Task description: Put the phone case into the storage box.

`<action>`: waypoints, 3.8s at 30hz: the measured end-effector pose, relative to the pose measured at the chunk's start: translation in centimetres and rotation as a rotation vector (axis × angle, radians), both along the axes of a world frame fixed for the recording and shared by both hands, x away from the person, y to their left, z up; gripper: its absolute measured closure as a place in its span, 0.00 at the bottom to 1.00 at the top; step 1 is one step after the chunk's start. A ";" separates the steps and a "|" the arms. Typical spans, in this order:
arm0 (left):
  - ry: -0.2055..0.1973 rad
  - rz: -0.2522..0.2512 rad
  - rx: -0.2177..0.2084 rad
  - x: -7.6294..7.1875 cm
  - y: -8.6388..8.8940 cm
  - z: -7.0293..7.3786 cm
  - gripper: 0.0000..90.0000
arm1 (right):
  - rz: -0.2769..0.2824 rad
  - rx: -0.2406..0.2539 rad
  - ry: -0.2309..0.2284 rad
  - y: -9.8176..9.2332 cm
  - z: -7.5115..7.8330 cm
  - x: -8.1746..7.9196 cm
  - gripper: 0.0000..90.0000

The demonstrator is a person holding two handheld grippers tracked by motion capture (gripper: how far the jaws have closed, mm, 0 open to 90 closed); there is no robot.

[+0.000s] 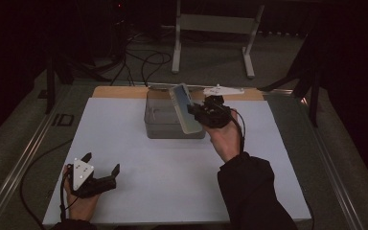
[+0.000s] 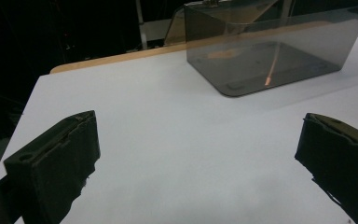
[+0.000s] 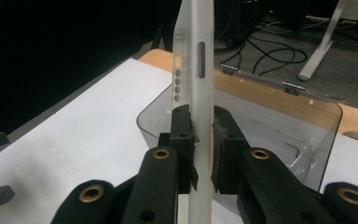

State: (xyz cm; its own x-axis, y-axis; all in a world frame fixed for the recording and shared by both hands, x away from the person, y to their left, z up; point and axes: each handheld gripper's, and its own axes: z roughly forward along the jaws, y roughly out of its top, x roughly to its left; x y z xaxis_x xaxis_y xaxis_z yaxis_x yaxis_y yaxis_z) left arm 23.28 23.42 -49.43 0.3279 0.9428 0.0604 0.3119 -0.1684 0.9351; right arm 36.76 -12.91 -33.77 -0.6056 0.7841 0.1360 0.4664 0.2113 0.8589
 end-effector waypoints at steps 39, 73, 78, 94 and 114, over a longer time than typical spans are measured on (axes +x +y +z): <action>-0.002 -0.004 0.012 0.0 -0.3 0.0 0.00 | -0.087 -0.035 0.007 -0.3 0.5 3.3 0.90; -0.003 -0.006 0.014 0.0 -0.3 0.0 0.00 | -0.176 -0.051 0.039 -0.1 0.6 6.3 0.90; -0.004 -0.006 0.014 -0.1 -0.3 0.0 0.00 | -0.185 -0.049 0.041 -0.1 0.7 6.5 0.90; -0.003 -0.006 0.013 -0.1 -0.3 -0.1 0.00 | -0.223 -0.041 0.062 -0.7 0.5 7.6 0.90; -0.004 -0.006 0.014 -0.1 -0.4 -0.1 0.00 | -0.267 -0.079 0.078 -0.8 0.1 9.0 0.90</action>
State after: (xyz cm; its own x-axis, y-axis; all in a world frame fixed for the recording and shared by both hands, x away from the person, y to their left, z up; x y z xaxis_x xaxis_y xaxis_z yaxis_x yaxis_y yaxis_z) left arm 23.22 23.05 -49.49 0.3333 0.9398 0.0751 0.3067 -0.1834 0.9340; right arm 45.73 -13.69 -33.72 -0.3662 0.9244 0.1064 0.5782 0.1365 0.8044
